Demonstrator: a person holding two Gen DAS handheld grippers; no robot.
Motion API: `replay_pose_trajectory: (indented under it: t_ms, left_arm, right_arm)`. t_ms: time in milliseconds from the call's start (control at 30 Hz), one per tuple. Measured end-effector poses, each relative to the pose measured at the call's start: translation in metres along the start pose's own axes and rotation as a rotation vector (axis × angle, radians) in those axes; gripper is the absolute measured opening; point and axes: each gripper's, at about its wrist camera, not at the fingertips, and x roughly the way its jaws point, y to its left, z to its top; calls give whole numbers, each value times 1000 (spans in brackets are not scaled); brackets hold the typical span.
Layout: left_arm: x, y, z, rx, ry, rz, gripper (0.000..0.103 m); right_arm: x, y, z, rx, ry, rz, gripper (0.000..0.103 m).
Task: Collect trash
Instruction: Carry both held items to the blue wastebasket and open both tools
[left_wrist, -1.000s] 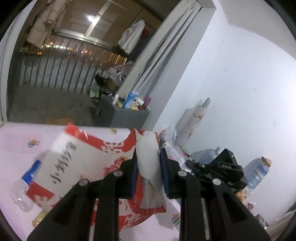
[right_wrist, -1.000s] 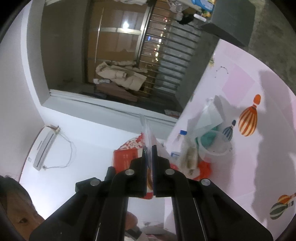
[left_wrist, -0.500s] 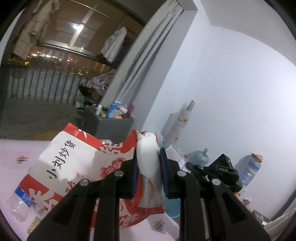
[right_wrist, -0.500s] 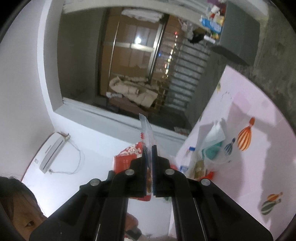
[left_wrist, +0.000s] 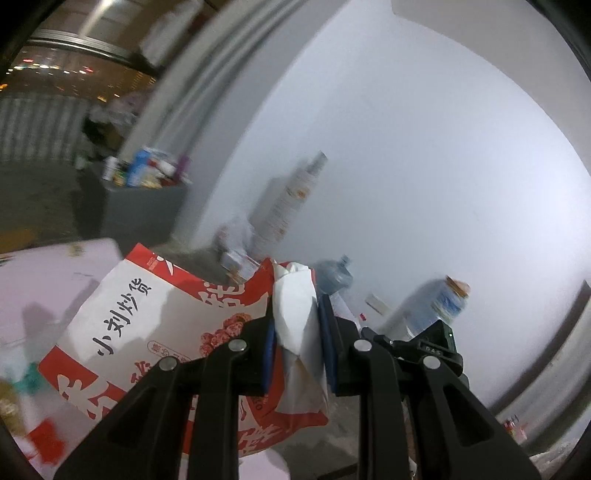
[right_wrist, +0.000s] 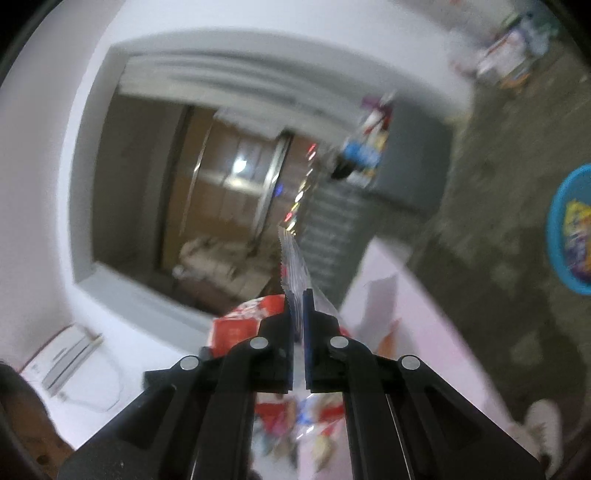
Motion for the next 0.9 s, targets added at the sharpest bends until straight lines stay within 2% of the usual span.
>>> replay_pose_trajectory:
  t_ms: [133, 267, 433, 667, 900]
  left_arm:
    - [76, -7, 2, -11, 105, -66, 20]
    - [155, -13, -8, -31, 224, -118, 20]
    - [253, -17, -39, -51, 388, -127, 20]
    - [372, -9, -89, -64, 578, -61, 20]
    - [439, -2, -128, -61, 680, 4, 22]
  right_arm:
    - [-28, -21, 10, -13, -114, -146, 3]
    - [-45, -41, 20, -42, -204, -343, 3]
    - [-44, -74, 27, -48, -256, -537, 3]
    - [-40, -136, 41, 43, -252, -639, 3]
    - [-41, -174, 58, 80, -245, -734, 4]
